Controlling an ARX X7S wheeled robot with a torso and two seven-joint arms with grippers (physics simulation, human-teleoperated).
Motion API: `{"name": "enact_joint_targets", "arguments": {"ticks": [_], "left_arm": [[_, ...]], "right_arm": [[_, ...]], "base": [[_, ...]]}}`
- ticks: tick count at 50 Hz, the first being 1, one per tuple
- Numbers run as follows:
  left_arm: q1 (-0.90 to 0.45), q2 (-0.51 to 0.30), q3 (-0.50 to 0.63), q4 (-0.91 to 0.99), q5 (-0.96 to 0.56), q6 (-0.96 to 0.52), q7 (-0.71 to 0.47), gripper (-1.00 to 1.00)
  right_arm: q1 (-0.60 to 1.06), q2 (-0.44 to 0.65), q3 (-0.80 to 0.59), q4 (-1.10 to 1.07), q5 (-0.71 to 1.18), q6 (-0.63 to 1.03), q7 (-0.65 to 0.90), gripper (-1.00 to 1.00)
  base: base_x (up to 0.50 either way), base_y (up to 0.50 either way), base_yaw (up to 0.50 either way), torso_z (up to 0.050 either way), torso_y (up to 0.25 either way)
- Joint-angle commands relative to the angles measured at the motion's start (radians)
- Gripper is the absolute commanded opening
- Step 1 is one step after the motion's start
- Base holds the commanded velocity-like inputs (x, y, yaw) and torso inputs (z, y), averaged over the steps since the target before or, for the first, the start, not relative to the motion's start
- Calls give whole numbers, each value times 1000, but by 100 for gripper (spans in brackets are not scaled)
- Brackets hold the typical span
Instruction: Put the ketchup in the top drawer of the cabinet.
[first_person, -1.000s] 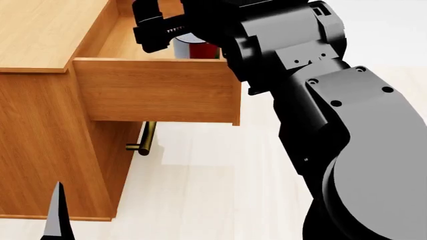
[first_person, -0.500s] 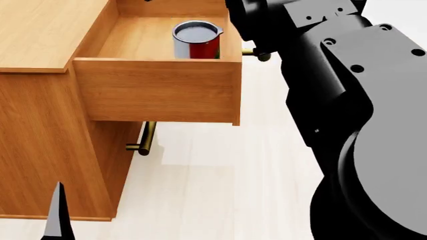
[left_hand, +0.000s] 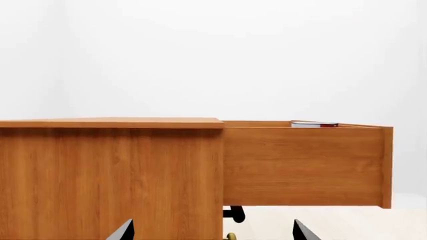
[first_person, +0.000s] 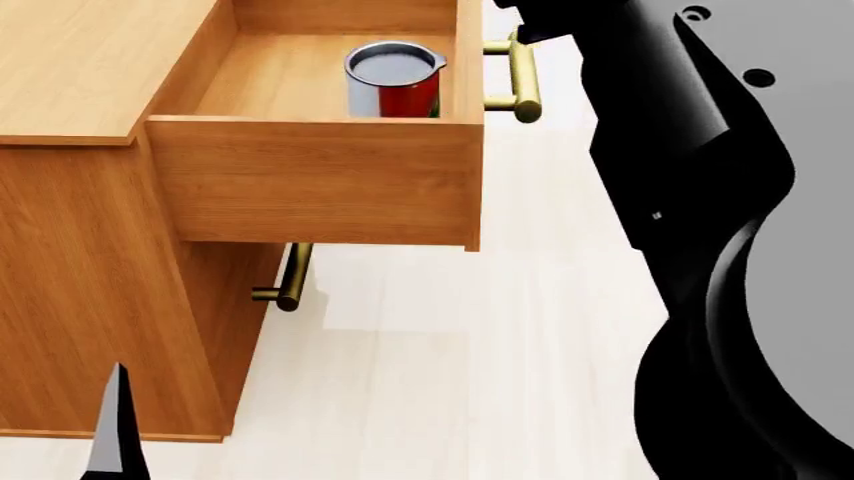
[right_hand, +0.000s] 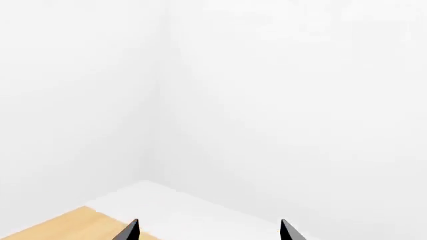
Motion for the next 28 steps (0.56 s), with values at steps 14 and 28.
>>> {"name": "enact_joint_targets", "arguments": {"ticks": [14,28], "left_arm": [[-1,-4,9,-1,3,5,-4,100],[1,-7,14,5,7,5,-10,100]], "right_arm": [[-11,368,2,-588,13,-97,300,100],[-40,685,3,-1094,-27,-143,539,100]], "base": [[0,0,0,0,0],[0,0,0,0,0]]}}
